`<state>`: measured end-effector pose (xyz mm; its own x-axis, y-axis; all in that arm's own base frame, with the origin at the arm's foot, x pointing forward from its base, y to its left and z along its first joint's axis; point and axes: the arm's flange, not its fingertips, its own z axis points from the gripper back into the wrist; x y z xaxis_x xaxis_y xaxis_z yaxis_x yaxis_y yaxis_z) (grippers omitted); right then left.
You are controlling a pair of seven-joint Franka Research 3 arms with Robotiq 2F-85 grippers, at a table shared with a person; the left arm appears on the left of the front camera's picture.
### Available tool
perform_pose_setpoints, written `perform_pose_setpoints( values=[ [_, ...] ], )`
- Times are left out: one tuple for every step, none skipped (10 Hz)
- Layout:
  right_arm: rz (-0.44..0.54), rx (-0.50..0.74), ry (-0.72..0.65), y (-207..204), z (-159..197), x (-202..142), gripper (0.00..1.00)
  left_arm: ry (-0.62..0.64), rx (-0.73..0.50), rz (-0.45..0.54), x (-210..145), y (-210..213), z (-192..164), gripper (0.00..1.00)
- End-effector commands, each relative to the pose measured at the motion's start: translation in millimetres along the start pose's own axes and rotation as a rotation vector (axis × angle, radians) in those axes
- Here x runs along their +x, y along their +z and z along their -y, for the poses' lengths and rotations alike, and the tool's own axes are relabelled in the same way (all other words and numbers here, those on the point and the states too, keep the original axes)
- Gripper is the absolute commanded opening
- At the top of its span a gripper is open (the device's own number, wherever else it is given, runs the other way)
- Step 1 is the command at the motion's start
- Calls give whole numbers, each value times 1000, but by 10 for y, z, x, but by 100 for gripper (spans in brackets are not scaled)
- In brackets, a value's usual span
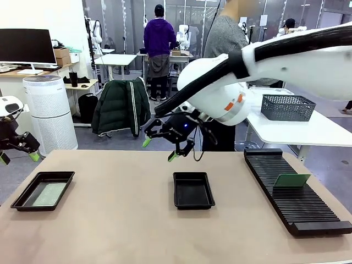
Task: Inspect and transfer BCBs to ESD trays.
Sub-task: Pick up the Blank PCB from the PCB Rack and place it in the right ESD tray.
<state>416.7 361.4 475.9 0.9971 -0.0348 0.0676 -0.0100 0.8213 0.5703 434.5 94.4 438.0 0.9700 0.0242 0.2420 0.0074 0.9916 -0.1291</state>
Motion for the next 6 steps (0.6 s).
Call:
perform_pose_setpoints(
  values=[
    [60, -69, 42, 459, 174, -280, 100, 0, 0, 0, 0, 0, 0, 100],
    [80, -96, 69, 629, 212, -355, 100, 9, -13, 13, -42, 62, 40, 100],
    [93, -124, 94, 781, 260, -422, 100, 6, -29, 15, -78, 91, 98, 100],
    [107, -150, 118, 930, 320, -481, 100, 2, -40, 19, -95, 111, 161, 100],
    [138, -170, 146, 1111, 399, -543, 100, 8, -42, 25, -97, 122, 231, 100],
    [162, -182, 167, 1255, 469, -589, 100, -6, -10, 15, -23, 90, 68, 100]
  ],
)
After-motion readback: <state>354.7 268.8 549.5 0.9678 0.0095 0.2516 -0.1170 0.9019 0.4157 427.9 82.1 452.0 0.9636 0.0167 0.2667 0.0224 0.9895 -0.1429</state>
